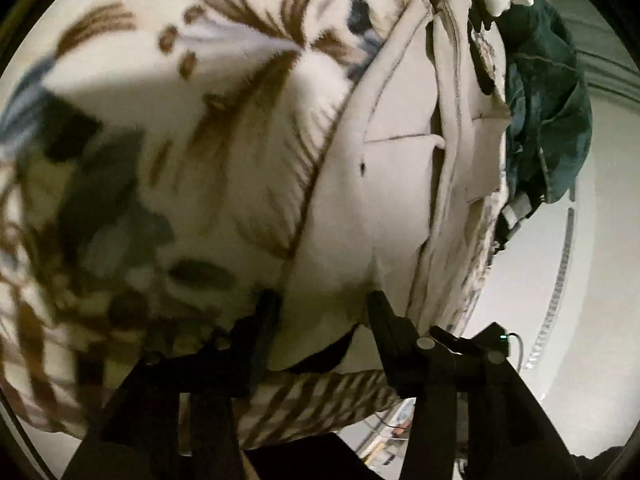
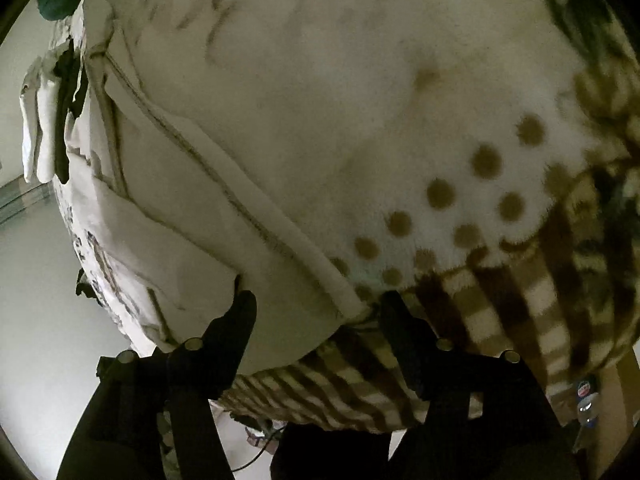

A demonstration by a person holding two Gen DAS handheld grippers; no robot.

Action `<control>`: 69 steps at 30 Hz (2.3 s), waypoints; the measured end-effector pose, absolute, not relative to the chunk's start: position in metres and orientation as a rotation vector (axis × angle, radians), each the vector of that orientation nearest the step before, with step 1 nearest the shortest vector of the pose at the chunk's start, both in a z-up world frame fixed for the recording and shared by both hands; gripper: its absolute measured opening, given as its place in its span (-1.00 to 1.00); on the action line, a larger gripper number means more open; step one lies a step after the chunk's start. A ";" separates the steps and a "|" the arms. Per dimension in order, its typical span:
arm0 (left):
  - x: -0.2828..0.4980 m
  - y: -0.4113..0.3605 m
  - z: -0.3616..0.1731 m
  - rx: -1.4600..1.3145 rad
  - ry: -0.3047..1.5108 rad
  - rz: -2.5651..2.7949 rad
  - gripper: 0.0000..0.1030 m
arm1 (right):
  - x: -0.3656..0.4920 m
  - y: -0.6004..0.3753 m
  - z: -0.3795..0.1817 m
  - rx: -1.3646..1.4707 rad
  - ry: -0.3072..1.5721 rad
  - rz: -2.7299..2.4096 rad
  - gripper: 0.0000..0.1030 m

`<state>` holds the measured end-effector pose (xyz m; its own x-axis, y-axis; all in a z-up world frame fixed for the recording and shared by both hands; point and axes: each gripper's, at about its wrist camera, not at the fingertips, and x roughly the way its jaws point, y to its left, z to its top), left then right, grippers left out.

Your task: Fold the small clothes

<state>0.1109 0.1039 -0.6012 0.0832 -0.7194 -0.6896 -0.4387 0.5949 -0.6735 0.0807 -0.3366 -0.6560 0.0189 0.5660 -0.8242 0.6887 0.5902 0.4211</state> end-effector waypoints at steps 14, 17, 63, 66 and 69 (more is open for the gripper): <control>0.134 0.085 -0.609 -0.847 1.631 -0.264 0.18 | 0.083 -0.340 -0.659 1.064 1.645 -0.110 0.30; 0.136 0.077 -0.600 -0.766 1.622 -0.252 -0.28 | 0.084 -0.331 -0.654 1.007 1.645 -0.097 -0.13; 0.376 0.057 -0.570 -0.317 1.437 -0.158 0.13 | 0.340 -0.315 -0.593 0.525 1.416 0.010 -0.23; 0.381 0.091 -0.573 -0.365 1.423 -0.020 0.13 | 0.346 -0.315 -0.592 0.504 1.409 -0.027 -0.38; 0.378 0.119 -0.564 -0.474 1.393 0.022 0.09 | 0.347 -0.322 -0.585 0.546 1.390 -0.028 -0.38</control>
